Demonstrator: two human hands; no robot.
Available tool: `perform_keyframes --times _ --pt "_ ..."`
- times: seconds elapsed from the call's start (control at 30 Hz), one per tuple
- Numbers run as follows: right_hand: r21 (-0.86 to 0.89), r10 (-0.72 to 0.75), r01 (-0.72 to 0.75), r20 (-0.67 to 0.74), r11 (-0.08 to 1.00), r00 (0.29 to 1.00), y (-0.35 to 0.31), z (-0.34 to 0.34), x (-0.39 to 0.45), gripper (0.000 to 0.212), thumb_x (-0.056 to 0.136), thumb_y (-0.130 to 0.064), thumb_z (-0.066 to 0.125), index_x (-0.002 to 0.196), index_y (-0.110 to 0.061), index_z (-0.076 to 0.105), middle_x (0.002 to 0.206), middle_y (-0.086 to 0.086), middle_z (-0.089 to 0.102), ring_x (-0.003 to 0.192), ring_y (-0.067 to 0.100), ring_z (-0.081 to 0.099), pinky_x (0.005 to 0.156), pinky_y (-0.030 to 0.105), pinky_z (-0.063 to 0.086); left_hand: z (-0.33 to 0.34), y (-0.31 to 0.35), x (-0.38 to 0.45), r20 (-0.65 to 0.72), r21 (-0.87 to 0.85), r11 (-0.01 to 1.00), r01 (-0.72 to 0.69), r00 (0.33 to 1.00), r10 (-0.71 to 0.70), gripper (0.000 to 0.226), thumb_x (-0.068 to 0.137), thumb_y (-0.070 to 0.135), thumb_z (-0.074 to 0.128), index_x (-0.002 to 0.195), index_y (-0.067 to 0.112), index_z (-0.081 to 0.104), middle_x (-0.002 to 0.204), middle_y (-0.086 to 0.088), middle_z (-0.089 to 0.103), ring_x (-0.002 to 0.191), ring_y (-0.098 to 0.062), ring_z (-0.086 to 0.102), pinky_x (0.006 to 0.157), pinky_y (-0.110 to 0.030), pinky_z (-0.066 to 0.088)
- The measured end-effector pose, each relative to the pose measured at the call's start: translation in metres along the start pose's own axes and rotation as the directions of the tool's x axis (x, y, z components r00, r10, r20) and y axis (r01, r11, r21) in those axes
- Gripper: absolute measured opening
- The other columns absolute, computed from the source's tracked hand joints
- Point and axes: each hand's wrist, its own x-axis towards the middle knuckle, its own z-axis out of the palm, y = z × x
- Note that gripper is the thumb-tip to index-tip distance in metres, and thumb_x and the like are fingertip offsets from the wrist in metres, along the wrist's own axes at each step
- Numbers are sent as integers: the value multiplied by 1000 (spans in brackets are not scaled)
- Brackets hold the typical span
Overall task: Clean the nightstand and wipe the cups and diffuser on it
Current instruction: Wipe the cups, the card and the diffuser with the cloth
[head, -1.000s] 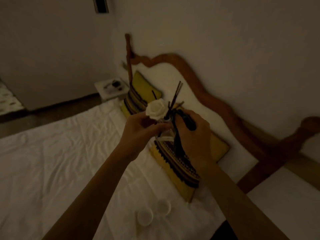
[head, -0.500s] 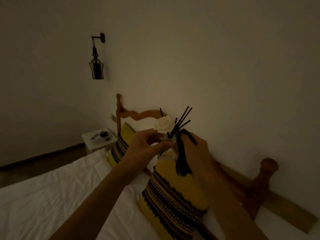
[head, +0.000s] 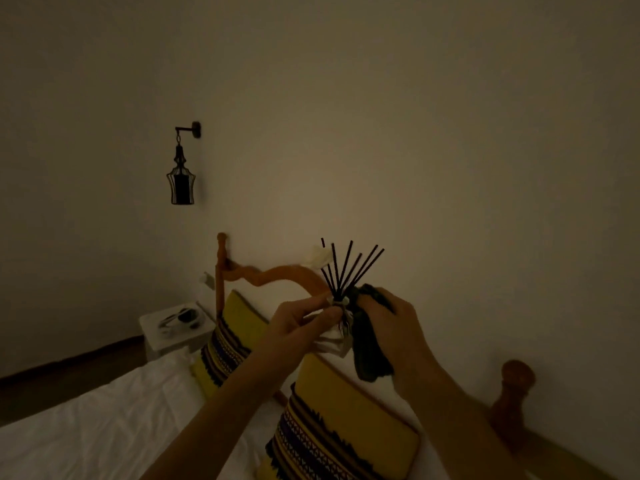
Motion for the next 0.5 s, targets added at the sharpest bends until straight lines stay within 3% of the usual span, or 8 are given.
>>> perform_keyframes --times 0.1,0.2,0.27,0.37,0.43,0.5 --pt "119 83 -85 20 989 996 -4 -4 3 19 95 -23 63 104 -11 74 101 27 71 93 47 68 85 56 57 5 2 12 -14 1 1000 22 1000 -22 27 98 30 55 116 16 70 107 -10 73 98 -27 71 79 -34 59" --pt "219 59 -55 -11 974 998 -3 0 -4 20 97 -23 61 109 -14 74 100 19 74 92 40 71 77 47 61 16 0 25 -67 10 999 51 996 -51 36 91 35 61 121 17 65 117 -10 64 103 -20 68 89 -35 58" --pt "224 34 -29 -20 974 999 -3 1 -9 19 98 -25 60 107 -16 74 98 16 74 90 36 72 72 41 61 22 -2 30 -83 116 993 -27 996 37 41 88 37 63 120 11 61 126 -15 52 112 -19 64 97 -33 55" --pt "185 7 -6 -3 983 1000 -5 2 -14 20 97 -33 61 104 -19 73 99 13 74 92 33 72 81 45 61 25 1 34 -139 242 964 -111 979 147 49 88 41 61 112 -1 51 118 -25 44 108 -38 58 91 -47 55" --pt "191 16 -16 2 982 1000 -7 2 -13 20 97 -31 60 106 -18 73 103 14 74 95 35 71 86 51 60 25 5 35 -91 212 963 -164 978 186 47 91 36 59 110 -6 47 109 -32 47 100 -49 56 84 -59 52" --pt "200 52 -52 7 978 999 -13 1 -6 20 98 -26 59 108 -17 73 106 17 73 99 39 70 88 57 57 22 9 35 -14 149 967 -209 977 213 40 96 28 57 113 -7 46 105 -34 53 99 -50 58 84 -56 54"
